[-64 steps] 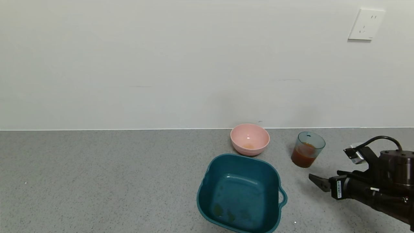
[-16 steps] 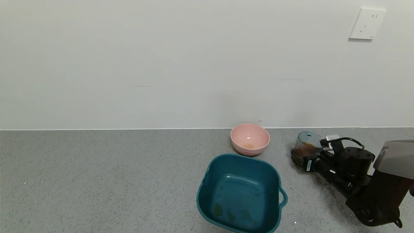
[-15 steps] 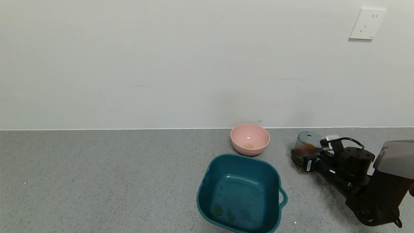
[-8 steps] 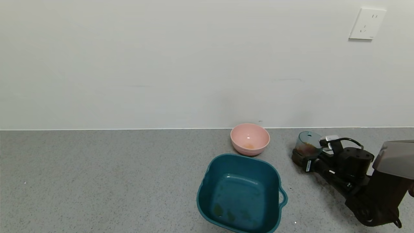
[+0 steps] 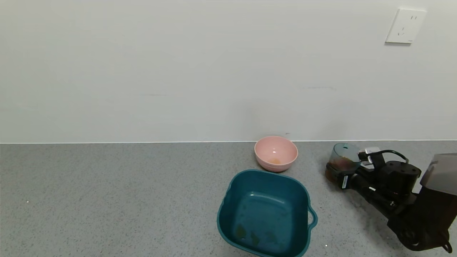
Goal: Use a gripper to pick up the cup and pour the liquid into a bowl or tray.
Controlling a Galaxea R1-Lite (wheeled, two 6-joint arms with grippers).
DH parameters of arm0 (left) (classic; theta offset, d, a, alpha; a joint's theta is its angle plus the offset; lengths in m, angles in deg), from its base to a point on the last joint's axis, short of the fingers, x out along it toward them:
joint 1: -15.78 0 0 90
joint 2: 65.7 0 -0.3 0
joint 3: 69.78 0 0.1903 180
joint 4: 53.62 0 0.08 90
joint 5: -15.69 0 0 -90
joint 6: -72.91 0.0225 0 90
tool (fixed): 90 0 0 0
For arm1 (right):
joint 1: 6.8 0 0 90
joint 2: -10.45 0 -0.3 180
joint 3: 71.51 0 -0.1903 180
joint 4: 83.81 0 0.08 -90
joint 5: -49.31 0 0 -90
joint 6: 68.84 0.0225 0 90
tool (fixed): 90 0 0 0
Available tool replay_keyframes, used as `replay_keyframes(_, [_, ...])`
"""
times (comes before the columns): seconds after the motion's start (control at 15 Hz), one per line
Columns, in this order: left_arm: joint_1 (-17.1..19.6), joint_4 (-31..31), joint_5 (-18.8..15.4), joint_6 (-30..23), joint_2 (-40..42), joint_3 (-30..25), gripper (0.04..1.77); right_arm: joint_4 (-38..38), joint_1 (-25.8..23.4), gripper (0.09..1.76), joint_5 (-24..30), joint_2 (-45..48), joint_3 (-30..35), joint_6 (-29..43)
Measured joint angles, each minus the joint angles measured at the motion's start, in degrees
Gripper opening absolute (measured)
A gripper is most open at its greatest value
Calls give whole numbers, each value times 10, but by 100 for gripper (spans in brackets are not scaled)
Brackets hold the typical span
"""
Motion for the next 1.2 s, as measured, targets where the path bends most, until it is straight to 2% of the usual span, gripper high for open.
replay_keyframes(0.27, [0,0,0,0,0,0,172,-45,-25,132,26,40,-2,-4])
replay_keyframes(0.6, [0,0,0,0,0,0,172,-204,-39,132,37,125,-74,-5])
replay_keyframes(0.87, [0,0,0,0,0,0,172,-296,-29,132,32,163,-142,-8])
replay_keyframes(1.2, [0,0,0,0,0,0,172,-408,12,132,10,196,-208,-18])
